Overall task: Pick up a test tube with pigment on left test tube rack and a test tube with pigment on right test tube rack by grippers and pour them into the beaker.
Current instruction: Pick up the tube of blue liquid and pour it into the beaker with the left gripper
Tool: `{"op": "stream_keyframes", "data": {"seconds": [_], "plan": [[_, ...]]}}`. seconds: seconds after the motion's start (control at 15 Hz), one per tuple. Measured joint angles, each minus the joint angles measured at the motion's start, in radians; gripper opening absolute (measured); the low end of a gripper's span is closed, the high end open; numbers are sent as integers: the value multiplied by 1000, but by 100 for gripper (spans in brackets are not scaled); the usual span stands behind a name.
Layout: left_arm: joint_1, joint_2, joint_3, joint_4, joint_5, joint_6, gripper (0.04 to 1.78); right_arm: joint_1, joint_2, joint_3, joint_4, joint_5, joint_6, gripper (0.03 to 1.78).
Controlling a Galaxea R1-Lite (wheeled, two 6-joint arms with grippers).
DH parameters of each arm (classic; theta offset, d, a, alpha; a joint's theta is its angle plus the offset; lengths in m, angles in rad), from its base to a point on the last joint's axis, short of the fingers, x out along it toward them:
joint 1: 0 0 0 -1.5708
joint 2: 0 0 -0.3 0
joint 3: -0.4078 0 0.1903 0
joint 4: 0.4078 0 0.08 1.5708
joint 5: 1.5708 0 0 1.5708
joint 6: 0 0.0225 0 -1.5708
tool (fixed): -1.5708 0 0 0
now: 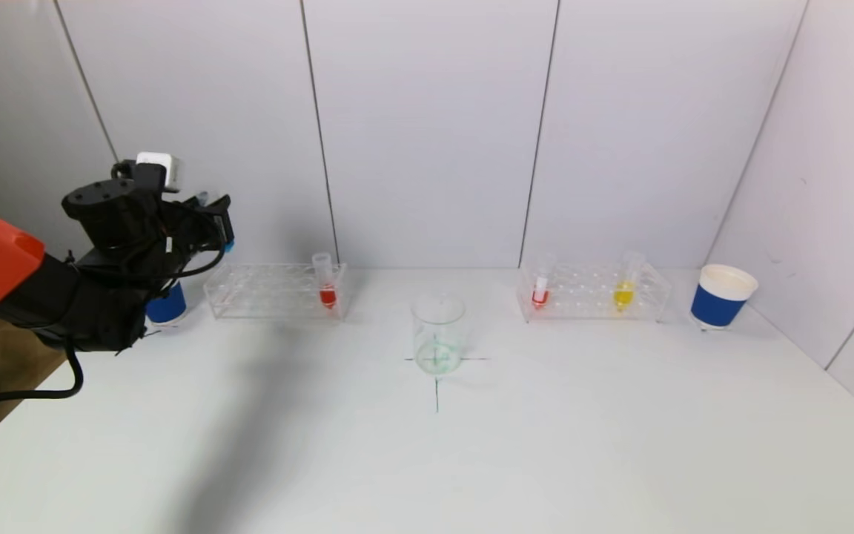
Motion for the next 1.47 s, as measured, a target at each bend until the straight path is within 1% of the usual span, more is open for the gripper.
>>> {"op": "stream_keyframes", "data": {"seconds": [0.27, 0.47, 0.6, 0.87, 1.13, 1.27, 1.33, 1.47], "plan": [[-44, -133, -107, 255, 2, 0, 45, 0, 0, 0, 0, 0, 0, 177], [-130, -212, -195, 454, -3, 1, 45, 0, 0, 0, 0, 0, 0, 177], [-191, -239, -243, 534, -6, 1, 45, 0, 0, 0, 0, 0, 0, 177], [-312, -255, -298, 631, -20, 2, 45, 0, 0, 0, 0, 0, 0, 177], [-401, -255, -328, 733, -90, 4, 45, 0, 0, 0, 0, 0, 0, 177], [-426, -254, -320, 759, -142, 51, 45, 0, 0, 0, 0, 0, 0, 177], [-431, -256, -310, 782, -181, 94, 45, 0, 0, 0, 0, 0, 0, 177], [-433, -268, -278, 864, -303, 208, 45, 0, 0, 0, 0, 0, 0, 177]]}}
